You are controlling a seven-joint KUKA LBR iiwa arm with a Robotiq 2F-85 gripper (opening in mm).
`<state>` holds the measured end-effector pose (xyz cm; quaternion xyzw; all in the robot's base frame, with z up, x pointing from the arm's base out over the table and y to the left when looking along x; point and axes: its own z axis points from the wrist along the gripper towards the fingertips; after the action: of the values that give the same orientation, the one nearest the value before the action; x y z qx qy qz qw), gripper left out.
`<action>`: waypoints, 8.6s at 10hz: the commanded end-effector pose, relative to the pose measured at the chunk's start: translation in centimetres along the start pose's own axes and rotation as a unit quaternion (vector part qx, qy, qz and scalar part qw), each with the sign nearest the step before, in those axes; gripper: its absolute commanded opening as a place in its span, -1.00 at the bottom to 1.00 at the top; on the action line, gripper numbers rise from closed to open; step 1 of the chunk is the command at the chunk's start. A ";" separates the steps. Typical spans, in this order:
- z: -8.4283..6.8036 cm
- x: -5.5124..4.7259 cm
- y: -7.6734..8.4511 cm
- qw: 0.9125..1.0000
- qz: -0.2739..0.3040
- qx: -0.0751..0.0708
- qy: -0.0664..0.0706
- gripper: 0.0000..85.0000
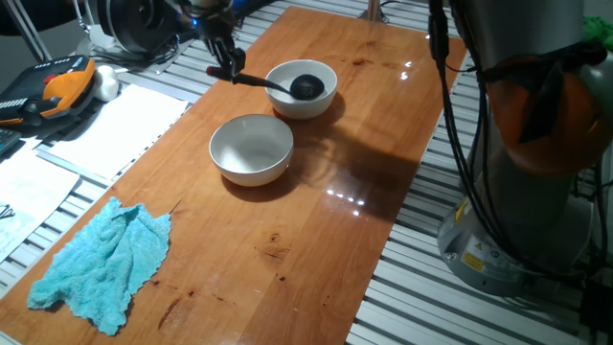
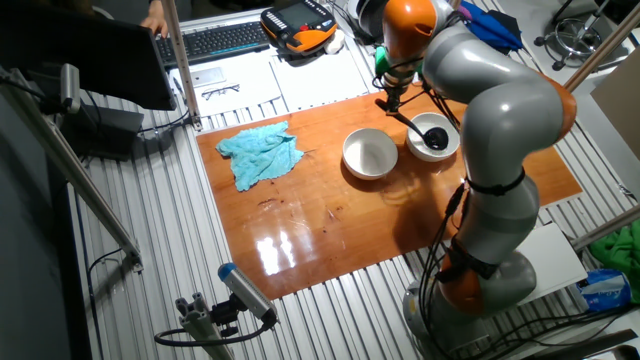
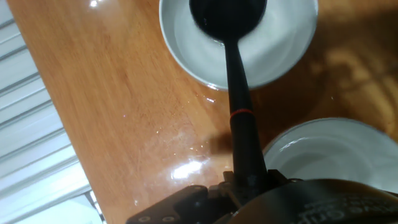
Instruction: Scoop water with a large spoon from one bowl to another
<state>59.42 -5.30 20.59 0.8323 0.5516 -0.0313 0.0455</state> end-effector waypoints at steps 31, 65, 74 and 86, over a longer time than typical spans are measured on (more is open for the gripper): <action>-0.8 -1.0 -1.5 0.995 -0.071 -0.009 -0.064 -1.00; -3.1 -2.2 -3.0 0.991 -0.094 -0.015 -0.093 -1.00; -4.1 -2.6 -3.1 0.990 -0.106 -0.010 -0.093 -1.00; -5.7 -2.5 -3.3 0.989 -0.113 -0.003 -0.099 -1.00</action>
<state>55.44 -5.68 26.41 0.7573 0.6349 -0.1174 0.0978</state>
